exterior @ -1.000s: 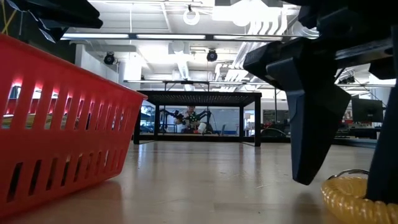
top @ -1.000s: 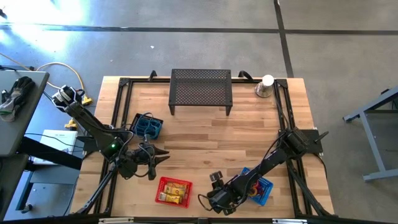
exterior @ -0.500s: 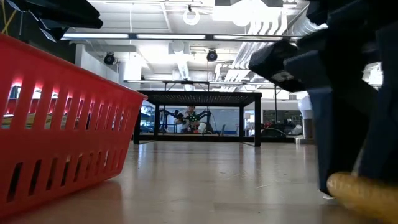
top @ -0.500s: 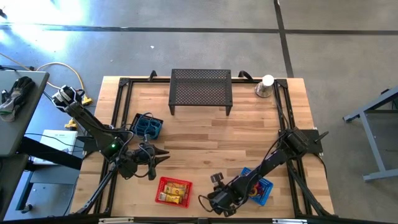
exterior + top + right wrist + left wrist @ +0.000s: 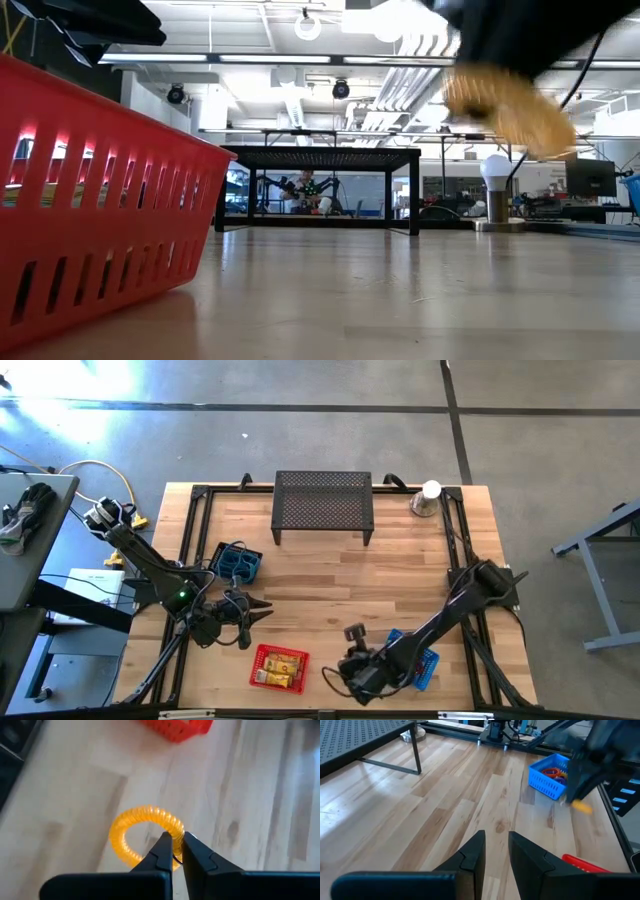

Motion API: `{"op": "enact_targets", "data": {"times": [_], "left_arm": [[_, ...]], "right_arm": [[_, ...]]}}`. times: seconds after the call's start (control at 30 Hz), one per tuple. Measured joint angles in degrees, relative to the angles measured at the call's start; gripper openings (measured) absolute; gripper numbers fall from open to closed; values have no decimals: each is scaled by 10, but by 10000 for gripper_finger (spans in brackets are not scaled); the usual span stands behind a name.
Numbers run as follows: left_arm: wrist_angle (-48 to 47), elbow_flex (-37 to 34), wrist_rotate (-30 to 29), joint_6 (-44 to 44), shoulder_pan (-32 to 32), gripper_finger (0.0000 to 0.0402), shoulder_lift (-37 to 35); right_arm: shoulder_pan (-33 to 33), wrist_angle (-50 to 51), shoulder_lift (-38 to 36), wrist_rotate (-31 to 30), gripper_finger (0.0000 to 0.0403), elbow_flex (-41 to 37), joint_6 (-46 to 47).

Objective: Pick & Place Office Desk Supplies
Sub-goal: Put the yellow spring keychain into the blue bin, then put the blue bin with spring keychains on the shelf

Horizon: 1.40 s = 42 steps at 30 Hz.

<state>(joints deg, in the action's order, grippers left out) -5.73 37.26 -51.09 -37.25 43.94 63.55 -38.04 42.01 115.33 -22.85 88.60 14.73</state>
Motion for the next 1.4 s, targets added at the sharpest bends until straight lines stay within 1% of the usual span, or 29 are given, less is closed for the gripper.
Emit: {"op": "enact_targets", "data": {"times": [0.1, 0.2, 0.4, 0.57, 0.67, 0.77, 0.97, 1.07, 1.17, 1.4], "left_arm": [[0, 0, 0, 12, 0, 81, 0], [0, 0, 0, 27, 0, 81, 0], [0, 0, 0, 50, -8, 81, 0], [0, 0, 0, 73, -22, 81, 0], [0, 0, 1, 73, -30, 81, 0], [0, 0, 1, 73, -38, 81, 0], [0, 0, 2, 73, -60, 81, 0], [0, 0, 1, 73, -70, 81, 0], [0, 0, 1, 73, -76, 81, 0], [0, 0, 1, 85, -90, 81, 0]], "right_arm": [[-14, 28, -32, -25, 10, 8, 29], [-26, 58, -73, -24, 10, 12, 78], [-55, 210, -123, -22, 10, 12, 267], [-82, 350, -127, 12, 10, 8, 449], [-92, 359, -127, 52, 10, -19, 569], [-94, 339, -127, 88, 10, -51, 647], [-95, 274, -127, 100, 12, -108, 700], [-94, 258, -127, 100, 26, -120, 708], [-90, 244, -127, 98, 60, -121, 708], [-90, 252, -127, 97, 169, -120, 701]]}}
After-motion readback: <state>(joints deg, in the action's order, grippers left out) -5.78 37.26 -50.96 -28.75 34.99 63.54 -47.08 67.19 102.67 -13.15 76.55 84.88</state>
